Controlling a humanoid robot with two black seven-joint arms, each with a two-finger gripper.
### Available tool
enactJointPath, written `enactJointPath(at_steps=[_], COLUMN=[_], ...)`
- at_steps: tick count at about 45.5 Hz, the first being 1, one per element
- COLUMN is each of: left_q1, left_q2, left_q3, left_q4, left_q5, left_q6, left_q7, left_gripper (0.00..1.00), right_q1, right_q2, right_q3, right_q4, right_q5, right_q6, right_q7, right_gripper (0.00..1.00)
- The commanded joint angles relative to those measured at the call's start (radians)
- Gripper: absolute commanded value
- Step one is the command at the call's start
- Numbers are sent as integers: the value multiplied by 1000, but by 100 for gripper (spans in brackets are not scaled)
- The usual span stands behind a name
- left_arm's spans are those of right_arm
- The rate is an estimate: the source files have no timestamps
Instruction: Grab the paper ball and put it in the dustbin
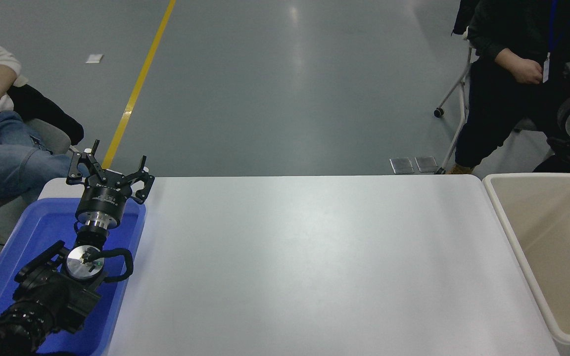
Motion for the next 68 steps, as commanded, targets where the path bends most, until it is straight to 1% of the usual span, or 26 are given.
enactJointPath(at_steps=[1,5,12,15,18,34,41,44,46,47,52,63,65,68], left_q1=[0,0,0,0,0,0,0,0,0,0,0,0,0,0], left_q2=[1,-1,-1,-1,-1,1,1,-1,-1,-1,-1,-1,-1,-1], left_q3=[1,1,0,0,1,1,0,0,0,0,0,0,0,0], left_q4=[0,0,0,0,0,0,0,0,0,0,0,0,0,0], left_q5=[0,0,0,0,0,0,0,0,0,0,0,0,0,0], left_q6=[0,2,2,2,2,0,2,0,0,0,0,0,0,0], left_q7=[0,0,0,0,0,0,0,0,0,0,0,0,0,0], left_gripper=[99,99,99,99,99,99,99,99,99,99,99,99,99,99], right_q1=[-3,-49,-149,-192,-227,-387,-454,-464,-465,-467,-482,-540,-546,-554], right_q2=[-89,-83,-57,-34,-11,136,208,225,230,231,231,233,236,242], right_q3=[188,273,451,520,560,660,706,706,706,706,706,711,709,709], right_q4=[179,199,254,266,269,285,302,300,300,300,294,289,289,289], right_q5=[-61,-97,-98,-98,-98,-98,-100,-100,-100,-100,-100,-100,-100,-100], right_q6=[4,7,53,72,95,133,190,199,199,201,199,199,199,199], right_q7=[63,127,270,322,337,339,339,347,366,392,488,649,663,666], right_gripper=[100,100,100,100,100,100,100,100,100,100,100,100,100,100])
